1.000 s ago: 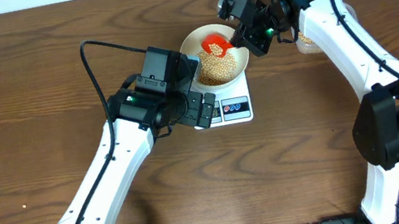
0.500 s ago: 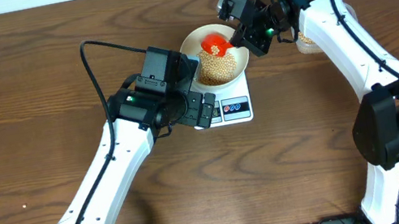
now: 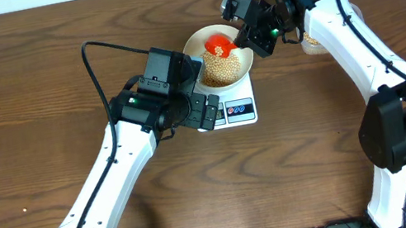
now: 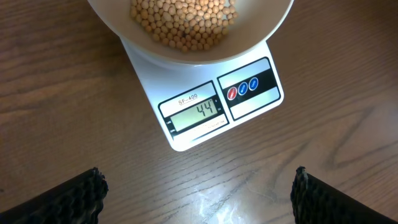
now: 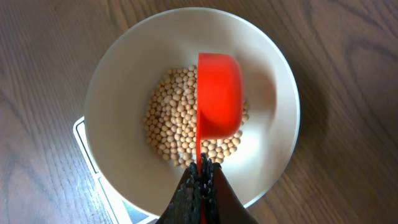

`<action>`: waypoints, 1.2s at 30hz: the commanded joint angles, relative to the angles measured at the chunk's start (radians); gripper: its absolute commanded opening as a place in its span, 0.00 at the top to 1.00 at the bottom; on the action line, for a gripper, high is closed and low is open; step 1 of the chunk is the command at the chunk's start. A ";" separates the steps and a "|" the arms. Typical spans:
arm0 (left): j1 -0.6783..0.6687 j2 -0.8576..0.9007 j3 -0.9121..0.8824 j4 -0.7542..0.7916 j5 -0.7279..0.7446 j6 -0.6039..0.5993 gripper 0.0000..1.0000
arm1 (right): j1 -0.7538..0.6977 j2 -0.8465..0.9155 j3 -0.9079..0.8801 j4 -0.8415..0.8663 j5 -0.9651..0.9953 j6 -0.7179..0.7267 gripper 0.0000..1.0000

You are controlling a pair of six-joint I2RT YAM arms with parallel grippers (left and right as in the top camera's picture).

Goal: Scoop item into bowl and weigh 50g on scale
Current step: 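Tilt the scoop over the bowl, pouring soybeans in gradually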

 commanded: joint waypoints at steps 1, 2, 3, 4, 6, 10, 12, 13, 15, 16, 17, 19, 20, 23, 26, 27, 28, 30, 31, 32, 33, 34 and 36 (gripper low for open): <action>0.002 0.010 -0.010 0.000 -0.013 0.002 0.04 | 0.006 -0.034 0.001 0.003 -0.003 -0.011 0.99; 0.002 0.010 -0.010 0.000 -0.013 0.002 0.03 | 0.006 -0.034 0.001 0.003 -0.003 -0.011 0.99; 0.002 0.010 -0.010 0.000 -0.013 0.002 0.04 | 0.006 -0.034 0.001 0.003 -0.003 -0.012 0.99; 0.002 0.010 -0.010 0.000 -0.013 0.002 0.04 | 0.006 -0.034 0.001 0.003 -0.003 -0.011 0.99; 0.002 0.010 -0.010 0.000 -0.013 0.002 0.04 | 0.006 -0.034 0.001 0.003 -0.003 -0.012 0.99; 0.002 0.010 -0.010 0.000 -0.013 0.002 0.04 | 0.006 -0.034 0.001 0.003 -0.003 -0.012 0.99; 0.002 0.010 -0.010 0.000 -0.013 0.002 0.04 | 0.006 -0.034 0.001 0.003 -0.003 -0.012 0.99; 0.002 0.010 -0.010 0.000 -0.013 0.002 0.04 | 0.006 -0.034 0.001 0.003 -0.003 -0.012 0.99; 0.002 0.010 -0.010 0.000 -0.013 0.002 0.04 | 0.006 -0.034 0.001 0.003 -0.003 -0.012 0.99; 0.002 0.010 -0.010 0.000 -0.013 0.002 0.04 | 0.006 -0.034 0.001 0.003 -0.003 -0.012 0.99; 0.002 0.010 -0.010 0.000 -0.013 0.002 0.04 | 0.006 -0.034 0.001 0.003 -0.003 -0.012 0.99; 0.002 0.010 -0.010 0.000 -0.013 0.002 0.04 | 0.006 -0.034 0.001 0.003 -0.003 -0.012 0.99; 0.002 0.010 -0.010 0.000 -0.013 0.002 0.04 | 0.006 -0.034 0.001 0.003 -0.003 -0.012 0.99; 0.002 0.010 -0.010 0.000 -0.013 0.002 0.03 | 0.006 -0.034 0.001 0.003 -0.003 -0.013 0.99; 0.002 0.010 -0.010 0.000 -0.013 0.002 0.03 | 0.006 -0.034 0.001 0.002 -0.003 -0.041 0.99; 0.002 0.010 -0.010 0.000 -0.013 0.002 0.04 | 0.006 -0.034 0.001 0.002 -0.003 -0.052 0.99; 0.002 0.010 -0.010 0.000 -0.013 0.002 0.04 | 0.006 -0.034 0.001 0.002 -0.003 -0.064 0.99; 0.002 0.010 -0.010 0.000 -0.013 0.002 0.04 | 0.006 -0.034 0.001 0.002 -0.003 -0.084 0.99; 0.002 0.010 -0.010 0.000 -0.013 0.002 0.04 | 0.006 -0.034 0.001 0.002 -0.003 -0.094 0.99; 0.002 0.010 -0.010 0.000 -0.013 0.002 0.04 | 0.006 -0.034 0.001 0.002 -0.003 -0.098 0.99; 0.002 0.010 -0.010 0.000 -0.013 0.002 0.04 | 0.006 -0.034 0.001 0.002 -0.003 -0.103 0.99; 0.002 0.010 -0.010 0.000 -0.013 0.002 0.04 | 0.006 -0.034 0.001 0.002 -0.002 -0.112 0.99; 0.002 0.010 -0.010 0.000 -0.013 0.002 0.03 | 0.006 -0.034 0.001 0.002 -0.002 -0.140 0.99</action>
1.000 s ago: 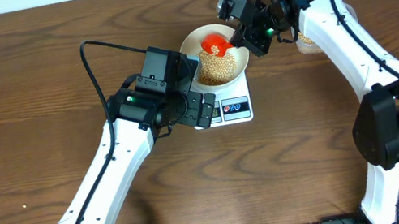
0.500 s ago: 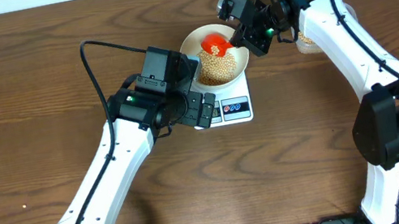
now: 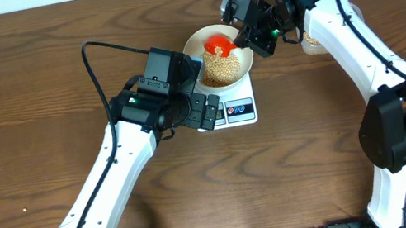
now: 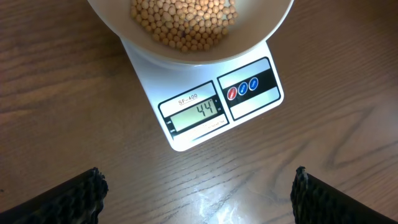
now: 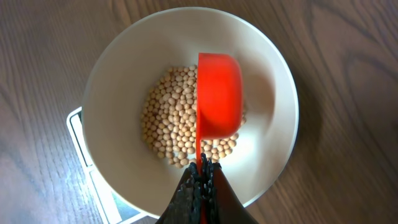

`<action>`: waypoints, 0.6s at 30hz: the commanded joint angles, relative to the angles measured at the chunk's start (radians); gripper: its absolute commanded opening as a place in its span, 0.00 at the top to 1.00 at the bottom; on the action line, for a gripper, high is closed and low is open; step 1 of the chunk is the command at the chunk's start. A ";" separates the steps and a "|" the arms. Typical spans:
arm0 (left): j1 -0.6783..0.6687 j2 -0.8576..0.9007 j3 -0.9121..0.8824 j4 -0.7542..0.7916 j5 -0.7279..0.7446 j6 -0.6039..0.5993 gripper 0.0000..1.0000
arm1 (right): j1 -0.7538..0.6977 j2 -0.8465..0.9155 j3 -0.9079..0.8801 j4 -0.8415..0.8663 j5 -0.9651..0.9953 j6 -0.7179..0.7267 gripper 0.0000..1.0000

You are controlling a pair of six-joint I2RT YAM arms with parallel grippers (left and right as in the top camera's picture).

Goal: Scoop item into bowl and weigh 50g on scale
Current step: 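Tilt the scoop over the bowl, pouring soybeans in gradually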

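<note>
A cream bowl of tan beans stands on the white scale, whose display reads 44. My right gripper is shut on the handle of a red scoop, which is tipped on its side over the beans inside the bowl. In the overhead view the scoop shows above the bean pile. My left gripper hangs open over bare wood just in front of the scale, holding nothing.
A second container sits partly hidden behind my right arm, right of the bowl. Brown wooden table surrounds the scale on all sides.
The right wrist view has shifted a little, with more of the scale's corner showing at lower left. The scoop stays tipped over the bowl and the display still reads 44.
</note>
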 commanded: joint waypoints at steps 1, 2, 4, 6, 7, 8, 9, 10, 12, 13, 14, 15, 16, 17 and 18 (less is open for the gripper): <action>0.002 0.010 -0.010 0.000 -0.013 0.002 0.04 | 0.006 -0.034 0.001 0.003 -0.002 -0.080 0.99; 0.002 0.010 -0.010 0.000 -0.013 0.002 0.03 | 0.006 -0.034 0.001 0.003 0.001 -0.097 0.99; 0.002 0.010 -0.010 0.000 -0.013 0.002 0.03 | 0.006 -0.034 0.001 0.012 0.013 -0.111 0.99; 0.002 0.010 -0.010 0.000 -0.013 0.002 0.03 | 0.006 -0.034 0.001 0.023 0.024 -0.111 0.99; 0.002 0.010 -0.010 0.000 -0.013 0.002 0.04 | 0.006 -0.034 0.001 0.026 0.024 -0.111 0.99; 0.002 0.010 -0.010 0.000 -0.013 0.002 0.04 | 0.006 -0.034 0.001 0.027 0.023 -0.111 0.99; 0.002 0.010 -0.010 0.000 -0.013 0.002 0.03 | 0.006 -0.034 0.001 0.028 0.023 -0.111 0.99; 0.002 0.010 -0.010 0.000 -0.013 0.002 0.03 | 0.006 -0.034 0.001 0.028 0.023 -0.111 0.99; 0.002 0.010 -0.010 0.000 -0.013 0.002 0.04 | 0.006 -0.034 0.001 0.029 0.023 -0.111 0.99; 0.002 0.010 -0.010 0.000 -0.013 0.002 0.04 | 0.006 -0.035 0.001 0.030 0.022 -0.111 0.99; 0.002 0.010 -0.010 0.000 -0.013 0.002 0.04 | 0.006 -0.038 0.002 0.034 0.023 -0.111 0.99; 0.002 0.010 -0.010 0.000 -0.013 0.002 0.04 | 0.006 -0.040 0.002 0.038 0.023 -0.111 0.99; 0.002 0.010 -0.010 0.000 -0.013 0.002 0.03 | 0.006 -0.042 0.002 0.041 0.023 -0.111 0.99; 0.002 0.010 -0.010 0.000 -0.013 0.002 0.03 | 0.006 -0.044 0.002 0.045 0.023 -0.111 0.99; 0.002 0.010 -0.010 0.000 -0.013 0.002 0.04 | 0.006 -0.047 0.002 0.048 0.023 -0.111 0.99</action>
